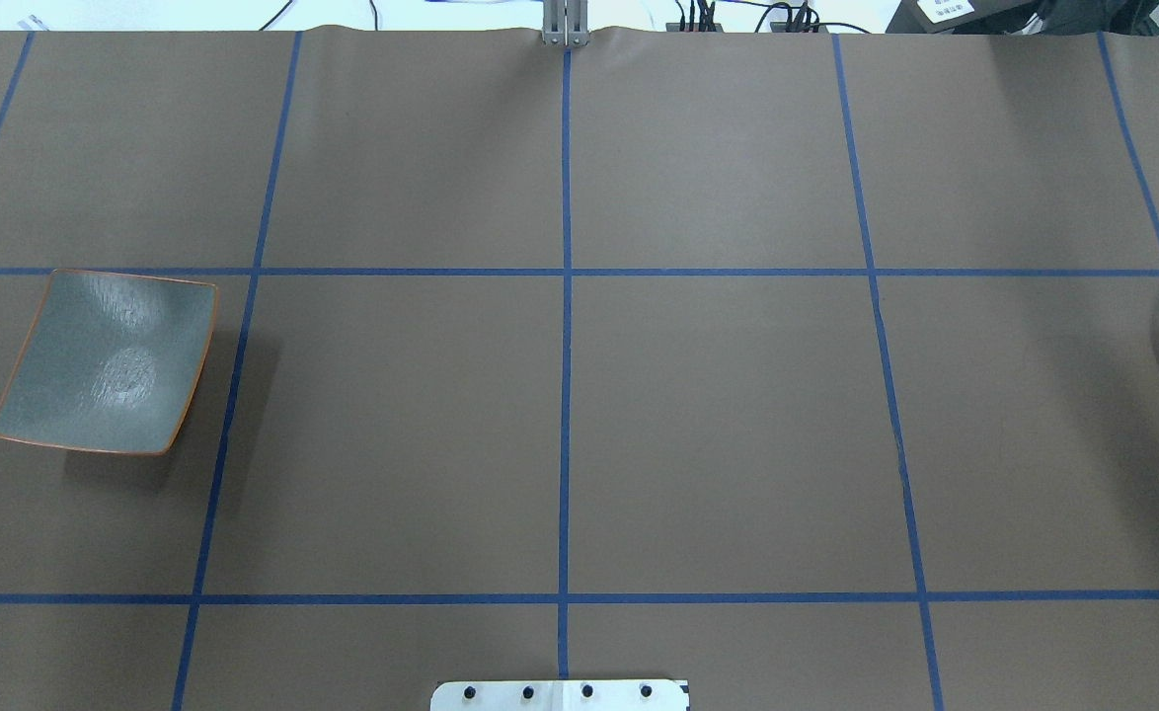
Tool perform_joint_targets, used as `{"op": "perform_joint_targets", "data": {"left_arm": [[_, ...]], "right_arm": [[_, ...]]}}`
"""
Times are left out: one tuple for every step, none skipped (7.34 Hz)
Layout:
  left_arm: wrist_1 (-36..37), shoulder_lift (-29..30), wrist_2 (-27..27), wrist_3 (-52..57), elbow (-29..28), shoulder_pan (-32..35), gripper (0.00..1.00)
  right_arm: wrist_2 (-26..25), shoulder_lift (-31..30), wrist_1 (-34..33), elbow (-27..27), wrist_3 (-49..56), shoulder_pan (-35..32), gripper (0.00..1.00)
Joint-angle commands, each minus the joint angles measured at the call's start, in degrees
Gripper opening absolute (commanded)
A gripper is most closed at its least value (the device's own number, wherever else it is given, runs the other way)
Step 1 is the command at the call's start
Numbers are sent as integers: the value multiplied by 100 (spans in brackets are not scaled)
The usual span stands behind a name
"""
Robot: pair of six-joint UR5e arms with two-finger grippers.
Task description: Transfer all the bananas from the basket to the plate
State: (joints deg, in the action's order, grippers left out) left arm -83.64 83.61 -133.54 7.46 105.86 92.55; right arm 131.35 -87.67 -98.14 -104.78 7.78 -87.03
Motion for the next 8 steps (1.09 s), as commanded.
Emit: {"op": "perform_joint_targets", "data": {"left_arm": [[-55,383,65,0,31,0,100],[-334,419,65,1,-4,0,100],[-667,367,65,-8,-48,0,100],[-732,350,65,-34,-57,0,100],[-741,358,65,-61,-57,0,100],[-741,349,57,-61,-48,0,100],[-741,349,57,-61,-48,0,100],[-741,349,57,-61,-48,0,100]], "right_arm": [[14,259,469,105,-101,-15,100],[-4,216,498,115,133,-15,100],[-12,215,481,176,797,-41,100],[14,206,507,386,1169,-181,100],[5,250,489,753,2208,-287,100],[92,450,515,1401,2741,-540,100],[206,531,524,1799,3016,-595,100],[251,601,646,2264,3384,-604,100]]}}
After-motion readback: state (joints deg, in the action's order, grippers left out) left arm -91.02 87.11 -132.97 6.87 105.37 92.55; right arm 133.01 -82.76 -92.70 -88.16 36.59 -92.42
